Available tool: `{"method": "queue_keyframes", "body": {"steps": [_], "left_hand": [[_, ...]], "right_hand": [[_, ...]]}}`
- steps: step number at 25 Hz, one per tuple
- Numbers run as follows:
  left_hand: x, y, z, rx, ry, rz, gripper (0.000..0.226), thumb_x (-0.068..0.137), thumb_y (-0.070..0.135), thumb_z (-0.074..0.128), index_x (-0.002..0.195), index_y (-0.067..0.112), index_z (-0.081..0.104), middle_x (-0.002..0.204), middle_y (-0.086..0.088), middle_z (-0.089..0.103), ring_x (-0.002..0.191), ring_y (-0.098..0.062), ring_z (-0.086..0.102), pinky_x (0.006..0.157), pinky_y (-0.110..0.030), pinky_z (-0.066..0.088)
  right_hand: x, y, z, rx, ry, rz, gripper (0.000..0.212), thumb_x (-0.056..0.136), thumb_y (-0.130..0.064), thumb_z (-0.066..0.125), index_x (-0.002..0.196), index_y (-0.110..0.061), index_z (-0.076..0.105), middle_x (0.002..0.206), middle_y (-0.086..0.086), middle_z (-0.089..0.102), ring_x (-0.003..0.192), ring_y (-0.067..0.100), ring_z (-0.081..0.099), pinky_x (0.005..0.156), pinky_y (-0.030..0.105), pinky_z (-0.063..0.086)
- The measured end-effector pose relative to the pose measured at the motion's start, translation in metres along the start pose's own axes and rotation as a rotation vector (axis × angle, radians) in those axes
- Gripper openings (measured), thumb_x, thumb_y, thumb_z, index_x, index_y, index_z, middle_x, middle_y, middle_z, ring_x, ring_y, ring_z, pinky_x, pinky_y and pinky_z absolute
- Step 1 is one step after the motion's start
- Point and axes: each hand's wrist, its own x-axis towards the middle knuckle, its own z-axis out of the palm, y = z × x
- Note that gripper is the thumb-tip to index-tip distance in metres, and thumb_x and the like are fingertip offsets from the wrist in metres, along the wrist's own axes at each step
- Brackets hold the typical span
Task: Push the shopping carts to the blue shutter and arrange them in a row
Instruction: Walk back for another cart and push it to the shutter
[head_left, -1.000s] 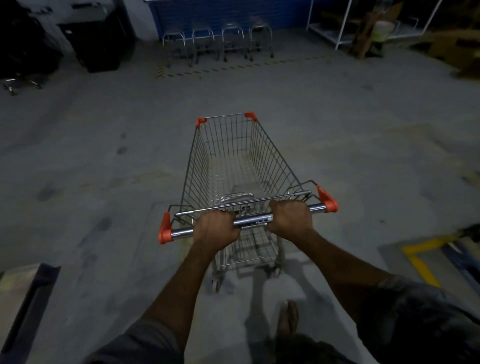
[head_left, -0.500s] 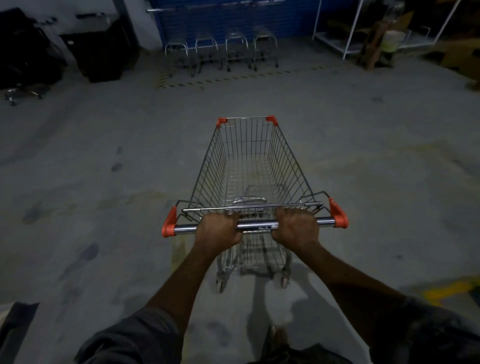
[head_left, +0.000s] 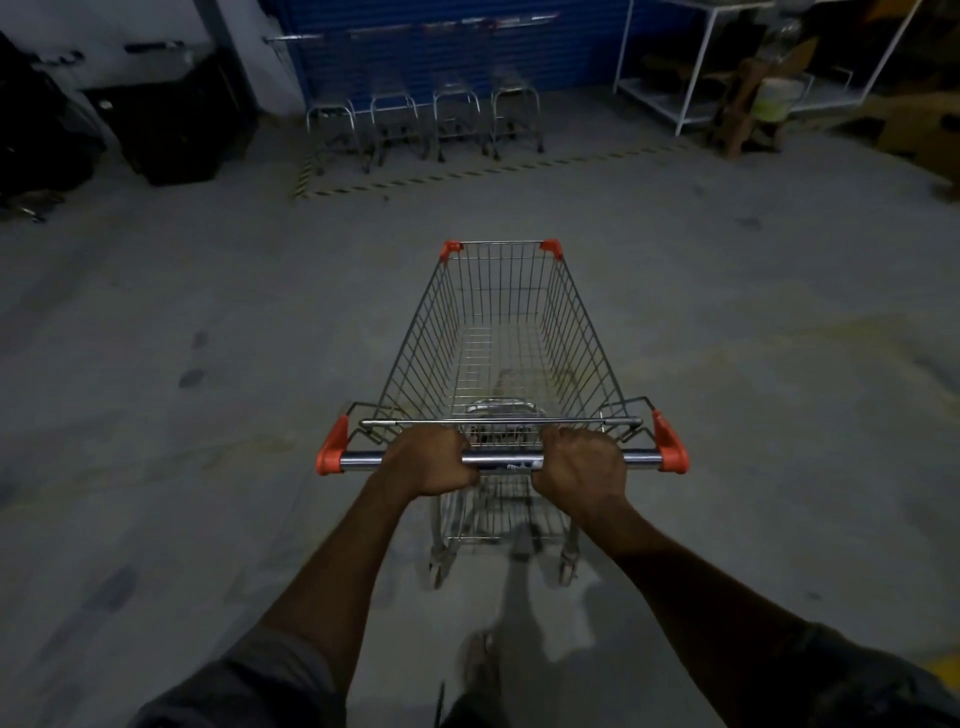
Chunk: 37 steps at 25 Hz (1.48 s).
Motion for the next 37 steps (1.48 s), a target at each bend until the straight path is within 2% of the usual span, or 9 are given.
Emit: {"method": "queue_keyframes", "body": {"steps": [4,8,10,15,18,23,26,31,37], "left_hand": [[0.088,-0.001,-0.033,-0.299,-0.332,-0.045,0.034,0.070,0.047,0.080,0.080,0.015,0.075,0.060,0.003,0.066,0.050,-0.014,0.058,0.051,-0.022,0.043],[0.177,-0.002,-0.056,-0.479,-0.540,-0.006,0.031,0.077,0.032,0.080,0.095,0.008,0.074,0.062,-0.005,0.069,0.048,-0.016,0.059,0.051,-0.025,0.049],[0.214,-0.001,-0.063,-0.476,-0.464,0.027,0.025,0.076,0.034,0.079,0.091,0.014,0.073,0.070,-0.007,0.075,0.052,-0.016,0.065,0.053,-0.026,0.053],[0.300,0.001,-0.070,-0.126,0.052,0.212,0.032,0.069,0.057,0.063,0.087,0.031,0.061,0.081,0.006,0.068,0.075,-0.017,0.064,0.065,-0.029,0.051],[0.355,0.005,-0.072,-0.083,0.216,0.337,0.030,0.070,0.056,0.059,0.085,0.030,0.055,0.093,0.003,0.064,0.089,-0.021,0.061,0.072,-0.033,0.050],[0.450,0.016,-0.093,-0.168,0.195,0.335,0.039,0.069,0.056,0.066,0.085,0.031,0.040,0.088,0.009,0.056,0.081,-0.017,0.056,0.062,-0.030,0.036],[0.516,0.028,-0.105,-0.196,0.196,0.300,0.045,0.068,0.058,0.069,0.092,0.030,0.042,0.088,0.011,0.051,0.080,-0.017,0.054,0.062,-0.031,0.040],[0.618,0.045,-0.131,-0.183,0.187,0.249,0.056,0.062,0.056,0.078,0.091,0.026,0.041,0.088,0.009,0.045,0.080,-0.015,0.044,0.064,-0.033,0.030],[0.722,0.073,-0.156,-0.181,0.184,0.185,0.059,0.058,0.057,0.077,0.095,0.029,0.041,0.093,0.010,0.046,0.087,-0.013,0.044,0.070,-0.033,0.029]], "right_hand": [[0.066,0.032,0.009,0.068,0.051,0.020,0.031,0.064,-0.033,0.071,0.090,-0.017,0.066,0.074,0.003,0.068,0.064,0.026,0.064,0.059,0.032,0.050],[0.140,0.069,0.016,0.145,0.100,0.010,0.039,0.063,-0.031,0.063,0.099,-0.017,0.064,0.089,0.001,0.067,0.082,0.024,0.062,0.068,0.034,0.050],[0.177,0.089,0.021,0.133,0.074,0.013,0.043,0.061,-0.035,0.065,0.102,-0.019,0.067,0.095,-0.001,0.069,0.088,0.023,0.064,0.070,0.033,0.052],[0.266,0.141,0.035,0.139,0.001,0.052,0.041,0.059,-0.040,0.061,0.092,-0.020,0.075,0.110,-0.001,0.073,0.086,0.023,0.071,0.068,0.030,0.056],[0.312,0.168,0.043,0.109,-0.026,0.060,0.028,0.062,-0.039,0.059,0.081,-0.021,0.066,0.098,-0.003,0.066,0.072,0.023,0.067,0.057,0.026,0.044],[0.397,0.219,0.049,0.025,-0.165,0.097,0.030,0.070,-0.046,0.057,0.080,-0.019,0.067,0.079,0.001,0.067,0.073,0.023,0.068,0.063,0.028,0.043],[0.451,0.259,0.060,0.008,-0.129,0.058,0.037,0.069,-0.049,0.051,0.083,-0.020,0.069,0.077,0.002,0.069,0.073,0.024,0.067,0.064,0.029,0.041],[0.537,0.321,0.081,0.052,-0.133,0.001,0.042,0.069,-0.053,0.046,0.080,-0.019,0.069,0.072,-0.001,0.066,0.064,0.018,0.058,0.064,0.027,0.041],[0.633,0.393,0.092,0.127,-0.185,-0.030,0.059,0.062,-0.057,0.041,0.092,-0.017,0.073,0.092,0.005,0.074,0.087,0.026,0.070,0.077,0.030,0.050]]}}
